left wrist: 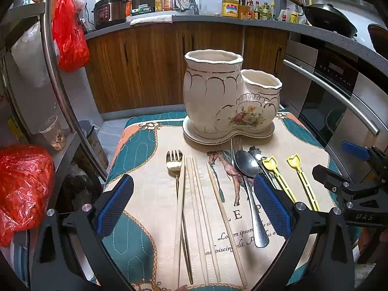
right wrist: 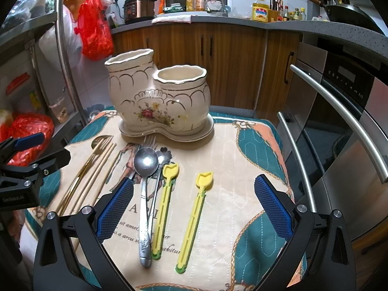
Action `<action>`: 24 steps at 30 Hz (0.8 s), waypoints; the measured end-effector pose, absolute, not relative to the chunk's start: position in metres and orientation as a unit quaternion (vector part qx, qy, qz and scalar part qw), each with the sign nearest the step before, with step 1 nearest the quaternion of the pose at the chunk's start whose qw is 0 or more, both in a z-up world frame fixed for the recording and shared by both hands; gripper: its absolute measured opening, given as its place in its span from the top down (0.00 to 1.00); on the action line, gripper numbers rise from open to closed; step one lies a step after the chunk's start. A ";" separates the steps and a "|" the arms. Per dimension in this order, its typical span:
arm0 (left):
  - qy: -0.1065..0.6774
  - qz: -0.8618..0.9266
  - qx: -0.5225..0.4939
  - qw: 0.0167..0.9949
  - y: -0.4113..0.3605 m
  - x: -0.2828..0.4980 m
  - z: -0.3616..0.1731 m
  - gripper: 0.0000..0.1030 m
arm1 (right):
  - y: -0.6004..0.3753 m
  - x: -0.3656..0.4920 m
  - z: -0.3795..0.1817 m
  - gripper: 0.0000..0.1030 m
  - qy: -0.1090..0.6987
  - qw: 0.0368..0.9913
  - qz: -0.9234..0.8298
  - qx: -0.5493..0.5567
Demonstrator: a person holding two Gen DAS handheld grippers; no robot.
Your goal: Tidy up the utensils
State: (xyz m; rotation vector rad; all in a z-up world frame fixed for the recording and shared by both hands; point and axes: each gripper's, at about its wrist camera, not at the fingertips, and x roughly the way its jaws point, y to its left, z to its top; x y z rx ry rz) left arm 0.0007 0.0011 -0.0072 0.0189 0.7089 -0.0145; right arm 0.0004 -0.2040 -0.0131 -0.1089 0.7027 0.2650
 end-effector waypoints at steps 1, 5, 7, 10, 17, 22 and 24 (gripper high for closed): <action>0.347 -0.007 0.009 0.938 0.001 0.001 -0.007 0.05 | -0.204 0.000 -0.014 0.04 0.343 0.929 0.129 -0.053; 0.348 -0.007 0.009 0.938 0.001 0.001 -0.007 0.05 | -0.204 0.000 -0.014 0.04 0.344 0.929 0.128 -0.053; 0.348 -0.008 0.009 0.938 0.001 0.001 -0.007 0.05 | -0.204 0.001 -0.013 0.04 0.344 0.929 0.129 -0.053; 0.348 -0.007 0.009 0.938 0.001 0.000 -0.008 0.05 | -0.204 -0.001 -0.017 0.04 0.344 0.929 0.128 -0.053; 0.350 -0.007 0.009 0.937 0.001 0.000 -0.009 0.05 | -0.204 0.000 -0.019 0.04 0.348 0.927 0.128 -0.053; 0.349 -0.007 0.011 0.937 0.000 0.001 -0.009 0.05 | -0.204 -0.001 -0.019 0.04 0.348 0.927 0.128 -0.053; 0.350 -0.007 0.010 0.937 0.000 0.000 -0.010 0.05 | -0.204 -0.001 -0.020 0.04 0.349 0.927 0.129 -0.052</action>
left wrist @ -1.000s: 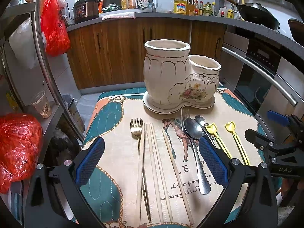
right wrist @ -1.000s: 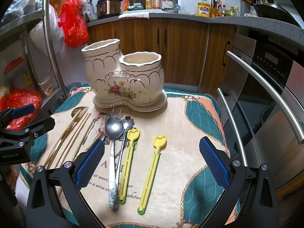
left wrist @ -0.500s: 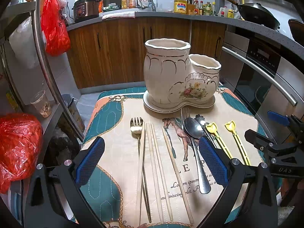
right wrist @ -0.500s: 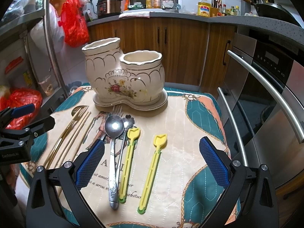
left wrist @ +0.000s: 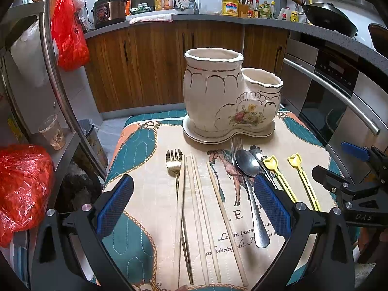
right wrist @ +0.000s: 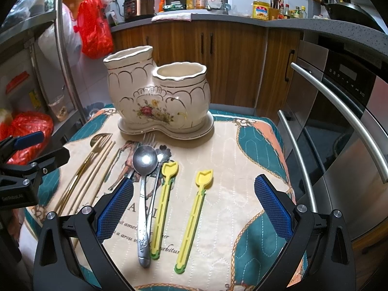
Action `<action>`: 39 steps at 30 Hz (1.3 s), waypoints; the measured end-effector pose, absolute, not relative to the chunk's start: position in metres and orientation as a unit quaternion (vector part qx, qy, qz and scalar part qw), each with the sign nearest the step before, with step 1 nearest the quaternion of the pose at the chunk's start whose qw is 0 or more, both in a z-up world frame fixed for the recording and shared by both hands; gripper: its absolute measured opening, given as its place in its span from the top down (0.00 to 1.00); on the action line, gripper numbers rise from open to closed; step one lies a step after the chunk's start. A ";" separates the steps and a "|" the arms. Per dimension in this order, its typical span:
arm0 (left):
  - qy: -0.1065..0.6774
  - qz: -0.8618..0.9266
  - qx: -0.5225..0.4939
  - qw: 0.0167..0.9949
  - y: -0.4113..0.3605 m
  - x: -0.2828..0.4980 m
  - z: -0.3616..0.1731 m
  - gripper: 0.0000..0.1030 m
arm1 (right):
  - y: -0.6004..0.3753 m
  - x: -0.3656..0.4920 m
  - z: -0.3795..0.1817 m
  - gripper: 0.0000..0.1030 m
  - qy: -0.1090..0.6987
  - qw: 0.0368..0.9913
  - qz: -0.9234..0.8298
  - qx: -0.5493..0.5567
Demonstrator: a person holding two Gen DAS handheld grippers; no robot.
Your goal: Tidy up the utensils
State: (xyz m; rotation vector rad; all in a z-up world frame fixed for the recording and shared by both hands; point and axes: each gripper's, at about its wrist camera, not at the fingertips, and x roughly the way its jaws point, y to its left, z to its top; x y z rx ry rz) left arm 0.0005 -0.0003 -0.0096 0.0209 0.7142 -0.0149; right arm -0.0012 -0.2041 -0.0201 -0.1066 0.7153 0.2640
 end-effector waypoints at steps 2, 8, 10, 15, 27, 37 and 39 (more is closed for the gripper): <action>0.350 -0.007 0.011 0.937 0.000 0.001 -0.009 0.05 | -0.204 0.000 -0.020 0.04 0.351 0.926 0.129 -0.050; 0.352 -0.007 0.010 0.936 0.000 0.002 -0.010 0.05 | -0.207 0.007 -0.020 0.04 0.358 0.924 0.127 -0.046; 0.353 -0.007 0.009 0.936 0.001 0.004 -0.010 0.05 | -0.208 0.008 -0.020 0.04 0.357 0.925 0.125 -0.046; 0.345 0.004 0.015 0.939 0.008 0.007 -0.009 0.05 | -0.211 0.011 -0.019 0.04 0.330 0.935 0.103 -0.079; 0.347 0.026 0.033 0.937 0.030 0.016 -0.022 0.05 | -0.229 0.035 -0.042 0.07 0.403 0.903 0.129 -0.075; 0.394 0.007 0.033 0.919 0.043 0.021 -0.047 0.05 | -0.226 0.039 -0.056 0.37 0.447 0.877 0.171 -0.051; 0.397 -0.002 0.042 0.917 0.042 0.021 -0.051 0.05 | -0.227 0.041 -0.059 0.37 0.454 0.873 0.174 -0.043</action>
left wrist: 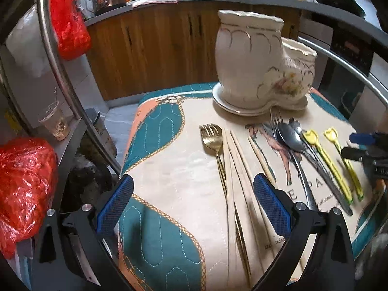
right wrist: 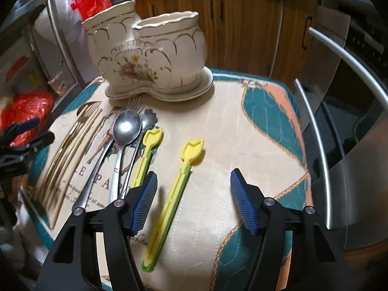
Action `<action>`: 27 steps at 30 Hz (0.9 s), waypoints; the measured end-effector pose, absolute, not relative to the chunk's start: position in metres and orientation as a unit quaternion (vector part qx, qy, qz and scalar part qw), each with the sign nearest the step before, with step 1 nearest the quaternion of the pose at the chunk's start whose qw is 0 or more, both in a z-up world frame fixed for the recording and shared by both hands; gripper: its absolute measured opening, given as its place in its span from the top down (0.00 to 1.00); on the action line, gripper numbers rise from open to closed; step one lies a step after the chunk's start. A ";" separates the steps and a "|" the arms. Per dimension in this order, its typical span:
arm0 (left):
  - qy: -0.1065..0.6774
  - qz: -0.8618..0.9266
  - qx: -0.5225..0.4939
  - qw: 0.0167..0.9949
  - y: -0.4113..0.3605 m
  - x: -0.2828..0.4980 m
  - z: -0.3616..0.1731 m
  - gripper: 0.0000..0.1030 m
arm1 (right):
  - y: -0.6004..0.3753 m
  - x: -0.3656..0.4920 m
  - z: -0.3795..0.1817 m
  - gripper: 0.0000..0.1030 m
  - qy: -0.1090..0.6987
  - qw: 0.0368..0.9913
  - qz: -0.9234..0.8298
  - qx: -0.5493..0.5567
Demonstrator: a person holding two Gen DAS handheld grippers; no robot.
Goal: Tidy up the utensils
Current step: 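Grasp a wooden chopstick with left tool while right tool grasps a yellow tulip utensil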
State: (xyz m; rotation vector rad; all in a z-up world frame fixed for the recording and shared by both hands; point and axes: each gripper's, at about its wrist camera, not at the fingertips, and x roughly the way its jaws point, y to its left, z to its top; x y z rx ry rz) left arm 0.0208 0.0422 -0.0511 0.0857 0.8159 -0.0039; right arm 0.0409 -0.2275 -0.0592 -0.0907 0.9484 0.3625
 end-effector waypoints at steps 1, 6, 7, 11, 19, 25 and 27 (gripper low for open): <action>0.397 -0.006 0.041 0.917 0.041 0.021 -0.052 0.06 | -0.228 0.041 -0.060 0.40 0.455 0.872 0.177 -0.043; 0.411 -0.031 0.055 0.909 0.029 0.032 -0.057 0.27 | -0.219 0.041 -0.062 0.59 0.457 0.867 0.190 -0.057; 0.415 -0.037 0.057 0.907 0.027 0.036 -0.059 0.35 | -0.217 0.041 -0.064 0.62 0.459 0.865 0.194 -0.057; 0.427 -0.043 0.065 0.901 0.020 0.044 -0.063 0.51 | -0.216 0.042 -0.066 0.72 0.459 0.866 0.191 -0.059; 0.446 -0.052 0.063 0.891 0.015 0.047 -0.071 0.80 | -0.217 0.046 -0.066 0.77 0.475 0.859 0.184 -0.052; 0.451 -0.062 0.053 0.889 0.017 0.035 -0.070 0.80 | -0.219 0.040 -0.067 0.75 0.481 0.854 0.190 -0.057; 0.454 -0.061 0.053 0.887 0.015 0.035 -0.071 0.80 | -0.217 0.038 -0.068 0.75 0.478 0.856 0.187 -0.063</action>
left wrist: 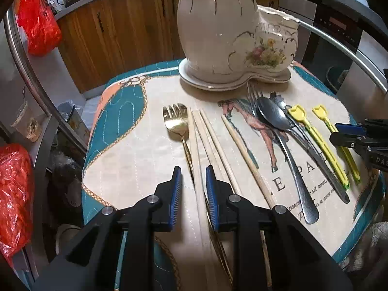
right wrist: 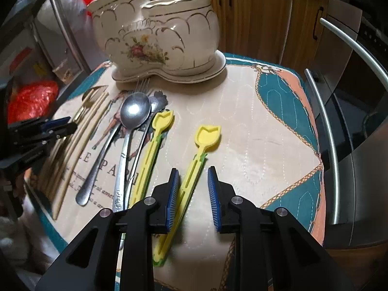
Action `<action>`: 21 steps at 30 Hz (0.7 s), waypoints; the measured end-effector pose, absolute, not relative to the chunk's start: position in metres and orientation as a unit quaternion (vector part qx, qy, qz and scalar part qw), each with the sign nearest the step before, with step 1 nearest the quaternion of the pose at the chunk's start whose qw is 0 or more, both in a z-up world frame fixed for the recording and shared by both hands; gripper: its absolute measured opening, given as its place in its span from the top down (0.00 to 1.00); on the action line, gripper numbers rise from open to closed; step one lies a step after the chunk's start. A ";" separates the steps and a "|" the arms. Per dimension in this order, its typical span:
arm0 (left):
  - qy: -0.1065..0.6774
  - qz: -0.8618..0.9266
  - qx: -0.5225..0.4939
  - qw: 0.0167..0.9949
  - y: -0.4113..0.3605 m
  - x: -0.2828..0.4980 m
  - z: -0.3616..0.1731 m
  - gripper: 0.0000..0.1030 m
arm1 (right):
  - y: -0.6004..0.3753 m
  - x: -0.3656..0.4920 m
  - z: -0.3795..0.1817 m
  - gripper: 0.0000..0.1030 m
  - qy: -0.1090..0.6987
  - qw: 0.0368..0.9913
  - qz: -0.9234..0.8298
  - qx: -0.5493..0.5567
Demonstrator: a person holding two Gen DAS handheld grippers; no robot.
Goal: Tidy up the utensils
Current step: 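Grasp a wooden chopstick with left tool while right tool grasps a yellow tulip utensil, then insert chopstick in tall cup with left tool while right tool inserts yellow utensil in short cup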
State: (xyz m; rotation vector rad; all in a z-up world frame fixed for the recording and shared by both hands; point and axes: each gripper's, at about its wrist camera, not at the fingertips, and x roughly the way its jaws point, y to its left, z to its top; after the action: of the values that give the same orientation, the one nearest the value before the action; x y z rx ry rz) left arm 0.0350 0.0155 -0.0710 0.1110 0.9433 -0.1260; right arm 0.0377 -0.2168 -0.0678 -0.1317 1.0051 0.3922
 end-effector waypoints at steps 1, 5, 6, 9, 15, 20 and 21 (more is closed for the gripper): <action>0.454 -0.061 0.055 0.887 0.015 0.034 -0.071 0.80 | -0.216 0.036 -0.068 0.75 0.478 0.856 0.186 -0.066; 0.454 -0.061 0.051 0.887 0.016 0.027 -0.070 0.80 | -0.219 0.033 -0.068 0.75 0.480 0.854 0.189 -0.062; 0.455 -0.062 0.048 0.887 0.016 0.025 -0.070 0.80 | -0.219 0.033 -0.068 0.75 0.480 0.854 0.190 -0.060; 0.454 -0.066 0.048 0.887 0.014 0.025 -0.070 0.87 | -0.218 0.032 -0.069 0.77 0.475 0.857 0.188 -0.063; 0.455 -0.068 0.040 0.887 0.018 0.022 -0.070 0.90 | -0.221 0.032 -0.067 0.90 0.469 0.861 0.189 -0.053; 0.450 -0.070 0.040 0.889 0.018 0.017 -0.063 0.90 | -0.221 0.032 -0.065 0.90 0.467 0.862 0.191 -0.051; 0.450 -0.070 0.040 0.889 0.018 0.016 -0.063 0.90 | -0.220 0.032 -0.065 0.90 0.467 0.862 0.191 -0.051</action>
State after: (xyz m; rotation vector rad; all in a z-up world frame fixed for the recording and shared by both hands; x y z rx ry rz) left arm 0.0159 0.0182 -0.0631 0.0841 0.9347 -0.1444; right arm 0.0319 -0.2204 -0.0650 -0.1077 0.9794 0.4010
